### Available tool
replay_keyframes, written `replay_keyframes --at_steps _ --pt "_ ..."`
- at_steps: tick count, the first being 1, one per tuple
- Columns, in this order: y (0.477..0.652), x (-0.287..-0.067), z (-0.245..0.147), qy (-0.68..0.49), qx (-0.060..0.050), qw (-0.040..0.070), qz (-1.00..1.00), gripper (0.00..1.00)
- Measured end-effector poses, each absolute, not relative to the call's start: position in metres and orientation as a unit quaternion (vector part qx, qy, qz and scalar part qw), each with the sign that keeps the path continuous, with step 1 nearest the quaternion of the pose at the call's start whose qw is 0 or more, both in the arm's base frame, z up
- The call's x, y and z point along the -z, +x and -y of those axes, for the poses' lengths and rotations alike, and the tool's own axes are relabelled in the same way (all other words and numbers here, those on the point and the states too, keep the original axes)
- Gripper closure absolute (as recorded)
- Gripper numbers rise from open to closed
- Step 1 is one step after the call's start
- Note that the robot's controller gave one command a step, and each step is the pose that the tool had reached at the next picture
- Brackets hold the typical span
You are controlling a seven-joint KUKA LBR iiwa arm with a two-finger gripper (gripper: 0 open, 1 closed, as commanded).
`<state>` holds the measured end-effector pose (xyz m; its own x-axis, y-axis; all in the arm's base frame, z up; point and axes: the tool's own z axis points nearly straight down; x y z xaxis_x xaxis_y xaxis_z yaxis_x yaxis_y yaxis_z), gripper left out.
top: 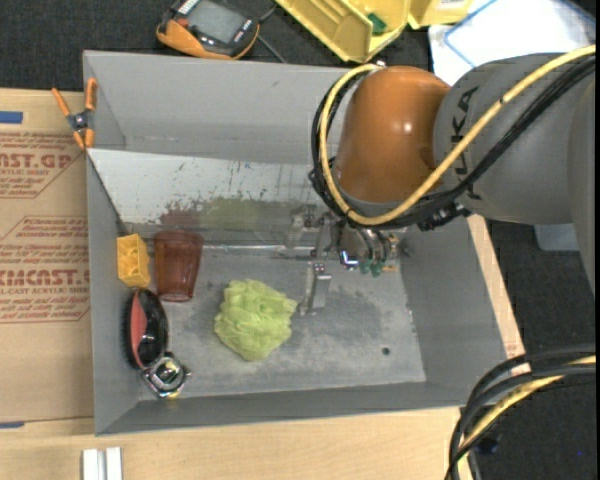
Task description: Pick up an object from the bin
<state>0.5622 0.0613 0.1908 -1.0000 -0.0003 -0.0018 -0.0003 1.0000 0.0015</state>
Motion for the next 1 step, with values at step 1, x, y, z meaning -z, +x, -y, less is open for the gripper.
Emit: replay_keyframes --at_steps 1 --pt "0.5622 -0.1908 -0.0613 0.0 -0.001 0.001 -1.0 0.0"
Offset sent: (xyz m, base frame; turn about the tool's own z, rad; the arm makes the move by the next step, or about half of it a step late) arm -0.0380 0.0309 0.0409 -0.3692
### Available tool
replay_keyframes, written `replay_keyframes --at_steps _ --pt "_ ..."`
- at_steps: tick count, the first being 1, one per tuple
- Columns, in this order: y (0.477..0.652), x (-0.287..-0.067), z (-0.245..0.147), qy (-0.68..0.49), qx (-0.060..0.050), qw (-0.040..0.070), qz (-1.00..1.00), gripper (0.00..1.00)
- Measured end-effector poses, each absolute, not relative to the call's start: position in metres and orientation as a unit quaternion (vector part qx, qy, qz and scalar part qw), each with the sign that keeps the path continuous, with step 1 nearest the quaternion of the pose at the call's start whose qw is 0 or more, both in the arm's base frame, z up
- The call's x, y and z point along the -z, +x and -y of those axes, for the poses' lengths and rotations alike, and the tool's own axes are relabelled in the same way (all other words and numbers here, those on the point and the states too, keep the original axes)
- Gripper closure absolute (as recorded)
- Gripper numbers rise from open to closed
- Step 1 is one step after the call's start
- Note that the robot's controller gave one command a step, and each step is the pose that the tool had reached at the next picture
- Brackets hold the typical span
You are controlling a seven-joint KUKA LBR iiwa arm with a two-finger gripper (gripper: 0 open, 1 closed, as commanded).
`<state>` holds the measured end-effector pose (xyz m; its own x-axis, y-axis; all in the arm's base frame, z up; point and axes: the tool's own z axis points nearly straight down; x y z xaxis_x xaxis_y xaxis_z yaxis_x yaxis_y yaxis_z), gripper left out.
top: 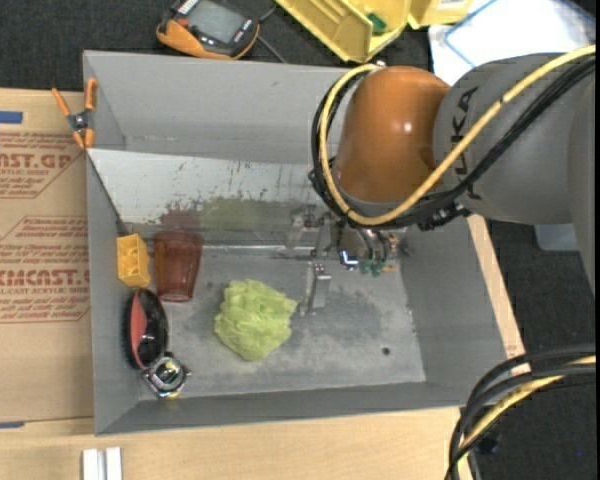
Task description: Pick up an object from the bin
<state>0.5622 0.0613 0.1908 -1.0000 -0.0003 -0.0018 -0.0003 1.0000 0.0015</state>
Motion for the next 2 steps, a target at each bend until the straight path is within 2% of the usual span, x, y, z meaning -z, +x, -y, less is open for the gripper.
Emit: replay_keyframes --at_steps 1,2 --pt "0.5252 -0.2319 -0.0926 -0.18 -0.001 0.003 -0.984 0.0" --pt "0.532 -0.2226 -0.0931 -0.157 -0.001 0.005 -0.988 0.0"
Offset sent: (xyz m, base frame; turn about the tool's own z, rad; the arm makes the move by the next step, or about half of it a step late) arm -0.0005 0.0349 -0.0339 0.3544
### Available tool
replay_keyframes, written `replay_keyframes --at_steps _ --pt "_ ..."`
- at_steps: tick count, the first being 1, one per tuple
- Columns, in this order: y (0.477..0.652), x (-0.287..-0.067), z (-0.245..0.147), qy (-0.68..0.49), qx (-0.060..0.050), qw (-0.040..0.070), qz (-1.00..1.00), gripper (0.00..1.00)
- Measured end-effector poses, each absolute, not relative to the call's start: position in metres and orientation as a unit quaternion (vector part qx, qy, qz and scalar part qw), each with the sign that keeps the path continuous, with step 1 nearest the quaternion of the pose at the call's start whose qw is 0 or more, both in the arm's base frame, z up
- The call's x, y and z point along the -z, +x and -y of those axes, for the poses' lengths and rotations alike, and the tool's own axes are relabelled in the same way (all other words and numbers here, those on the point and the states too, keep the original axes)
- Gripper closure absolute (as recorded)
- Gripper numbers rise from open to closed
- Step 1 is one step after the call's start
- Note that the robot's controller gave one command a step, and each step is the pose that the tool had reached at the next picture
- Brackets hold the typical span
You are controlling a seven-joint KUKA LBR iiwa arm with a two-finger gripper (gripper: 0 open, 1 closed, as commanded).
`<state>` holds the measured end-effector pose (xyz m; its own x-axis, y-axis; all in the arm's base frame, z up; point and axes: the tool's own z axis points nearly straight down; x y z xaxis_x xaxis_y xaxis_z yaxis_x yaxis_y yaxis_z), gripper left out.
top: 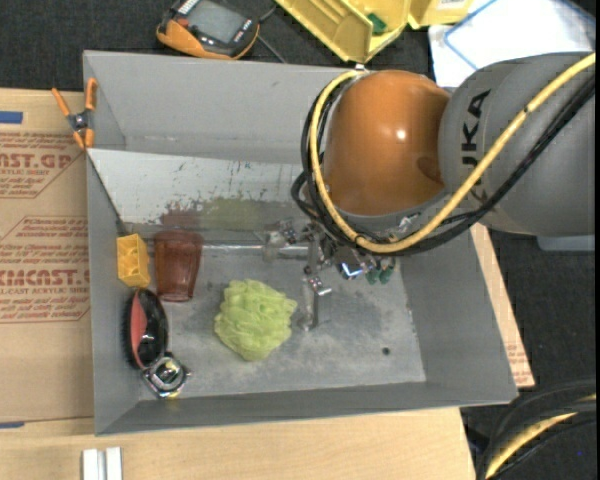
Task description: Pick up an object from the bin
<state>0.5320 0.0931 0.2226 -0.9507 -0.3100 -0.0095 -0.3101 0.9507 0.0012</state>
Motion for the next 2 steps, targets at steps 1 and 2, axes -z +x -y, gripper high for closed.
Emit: replay_keyframes --at_steps 1,2 --pt "0.5065 -0.2628 -0.1158 -0.058 -0.001 0.004 -0.998 0.0" --pt "0.5087 -0.2678 -0.119 -0.154 -0.002 0.006 -0.988 0.0"
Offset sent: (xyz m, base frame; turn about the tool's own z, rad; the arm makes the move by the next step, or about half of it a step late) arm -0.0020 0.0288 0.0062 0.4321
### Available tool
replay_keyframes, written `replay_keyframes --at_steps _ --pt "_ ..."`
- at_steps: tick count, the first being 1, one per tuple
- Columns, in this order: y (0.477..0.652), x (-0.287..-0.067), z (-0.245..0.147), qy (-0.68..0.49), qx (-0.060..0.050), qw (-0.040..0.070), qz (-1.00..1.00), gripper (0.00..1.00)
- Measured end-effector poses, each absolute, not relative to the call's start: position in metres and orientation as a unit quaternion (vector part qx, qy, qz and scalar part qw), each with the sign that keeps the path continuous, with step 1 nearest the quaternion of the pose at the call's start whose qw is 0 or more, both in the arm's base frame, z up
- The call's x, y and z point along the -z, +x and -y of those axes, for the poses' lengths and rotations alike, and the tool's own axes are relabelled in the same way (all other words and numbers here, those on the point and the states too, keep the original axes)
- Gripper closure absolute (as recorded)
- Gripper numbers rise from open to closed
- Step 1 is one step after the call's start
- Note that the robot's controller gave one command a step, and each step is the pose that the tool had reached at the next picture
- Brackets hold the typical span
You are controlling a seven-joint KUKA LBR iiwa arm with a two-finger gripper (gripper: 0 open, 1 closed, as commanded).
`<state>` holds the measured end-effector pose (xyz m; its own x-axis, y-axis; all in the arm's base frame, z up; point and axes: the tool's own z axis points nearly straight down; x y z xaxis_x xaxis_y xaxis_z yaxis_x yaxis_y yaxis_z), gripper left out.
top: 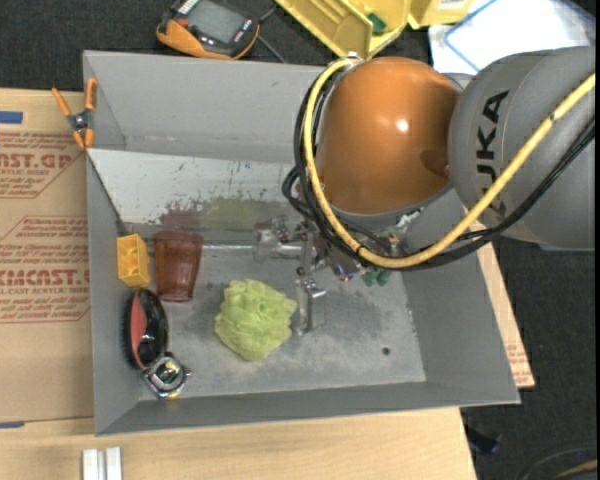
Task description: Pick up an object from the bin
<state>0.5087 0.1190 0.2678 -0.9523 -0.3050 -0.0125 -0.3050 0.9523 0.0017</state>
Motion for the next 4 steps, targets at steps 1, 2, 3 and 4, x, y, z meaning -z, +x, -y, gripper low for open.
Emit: replay_keyframes --at_steps 1,2,3,4 --pt "0.548 -0.252 -0.096 -0.277 -0.001 0.007 -0.961 0.0" --pt "0.51 -0.225 -0.118 -0.066 -0.003 0.004 -0.998 0.0" --pt "0.537 -0.246 -0.111 -0.131 -0.003 0.011 -0.991 0.0" --pt "0.506 -0.196 -0.119 0.036 -0.003 0.002 -0.999 0.0"
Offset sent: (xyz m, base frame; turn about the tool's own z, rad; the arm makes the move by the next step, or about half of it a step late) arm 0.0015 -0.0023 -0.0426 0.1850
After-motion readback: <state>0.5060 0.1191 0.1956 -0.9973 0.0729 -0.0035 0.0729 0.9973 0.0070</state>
